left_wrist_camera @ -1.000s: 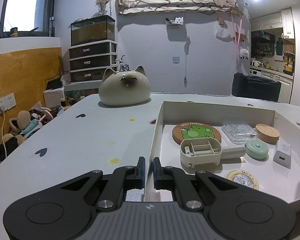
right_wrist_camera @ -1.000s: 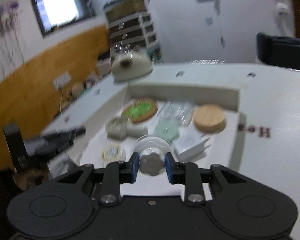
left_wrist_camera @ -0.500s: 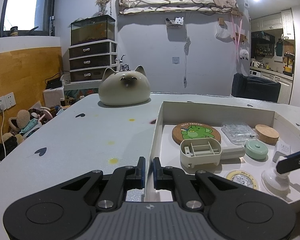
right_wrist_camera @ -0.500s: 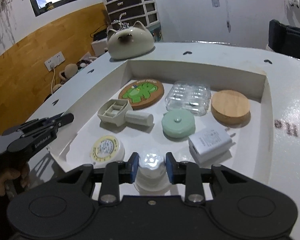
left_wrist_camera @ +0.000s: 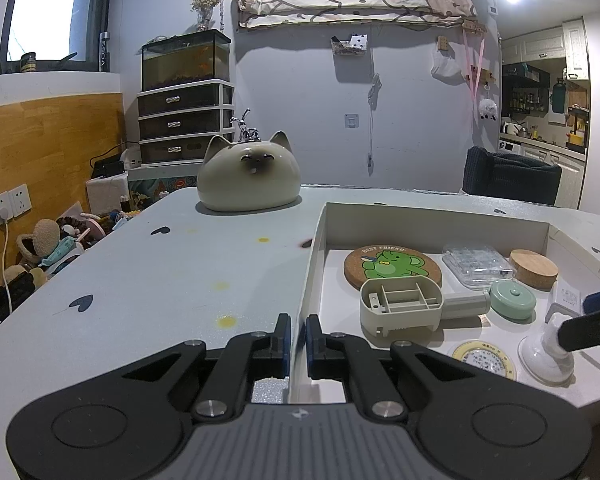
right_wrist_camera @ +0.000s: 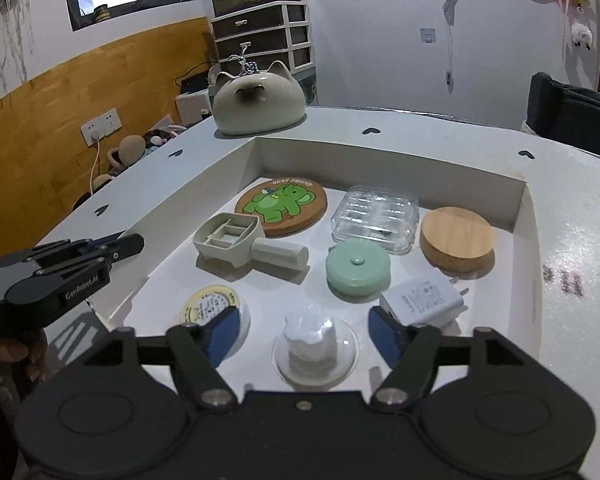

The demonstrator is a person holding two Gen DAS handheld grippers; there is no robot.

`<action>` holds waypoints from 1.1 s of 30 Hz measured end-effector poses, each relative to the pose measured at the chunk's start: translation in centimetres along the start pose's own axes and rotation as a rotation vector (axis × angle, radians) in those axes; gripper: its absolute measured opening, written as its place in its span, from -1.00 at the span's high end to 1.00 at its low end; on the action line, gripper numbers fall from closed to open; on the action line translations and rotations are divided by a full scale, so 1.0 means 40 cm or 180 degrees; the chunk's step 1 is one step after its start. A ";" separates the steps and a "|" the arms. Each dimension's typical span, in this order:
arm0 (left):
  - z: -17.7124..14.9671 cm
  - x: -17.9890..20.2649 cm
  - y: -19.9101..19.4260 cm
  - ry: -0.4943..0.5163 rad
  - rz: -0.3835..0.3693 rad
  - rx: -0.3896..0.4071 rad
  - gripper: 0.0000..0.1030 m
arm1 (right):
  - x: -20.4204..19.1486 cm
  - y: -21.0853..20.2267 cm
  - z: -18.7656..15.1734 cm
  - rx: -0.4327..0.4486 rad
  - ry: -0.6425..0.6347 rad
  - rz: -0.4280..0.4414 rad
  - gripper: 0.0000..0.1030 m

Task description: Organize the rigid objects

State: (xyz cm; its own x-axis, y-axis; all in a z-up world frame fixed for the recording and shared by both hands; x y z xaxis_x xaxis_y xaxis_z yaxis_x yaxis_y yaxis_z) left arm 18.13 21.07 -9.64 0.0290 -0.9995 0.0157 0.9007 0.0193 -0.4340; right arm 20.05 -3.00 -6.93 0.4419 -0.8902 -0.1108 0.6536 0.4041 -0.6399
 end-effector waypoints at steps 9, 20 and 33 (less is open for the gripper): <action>0.001 -0.003 0.001 -0.0054 -0.0047 -0.0023 0.87 | 0.006 -0.080 -0.032 0.0177 0.0082 -0.0096 -0.75; -0.002 -0.004 0.004 0.0033 -0.0082 -0.0200 0.52 | 0.004 -0.166 -0.047 0.0443 0.0134 -0.0234 -0.79; 0.044 0.015 -0.174 0.0042 -0.0315 -0.0001 -0.24 | -0.021 -0.244 -0.081 0.0639 0.0175 -0.0358 -0.82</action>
State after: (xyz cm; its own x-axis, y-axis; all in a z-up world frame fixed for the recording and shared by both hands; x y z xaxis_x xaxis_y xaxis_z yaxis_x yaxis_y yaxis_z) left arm 12.66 20.38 -5.01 -0.0659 -0.9967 0.0466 0.8988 -0.0795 -0.4311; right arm 11.32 -6.89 -3.04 0.3289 -0.9399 -0.0921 0.8084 0.3306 -0.4870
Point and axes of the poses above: each gripper's, at about its wrist camera, not at the fingertips, and y roughly the way its jaws point, x to its right, z to its top, the point moved 1 cm from there along y, roughly the way its jaws point, and after that the axes turned 3 degrees about -y, right-handed, at the moved point
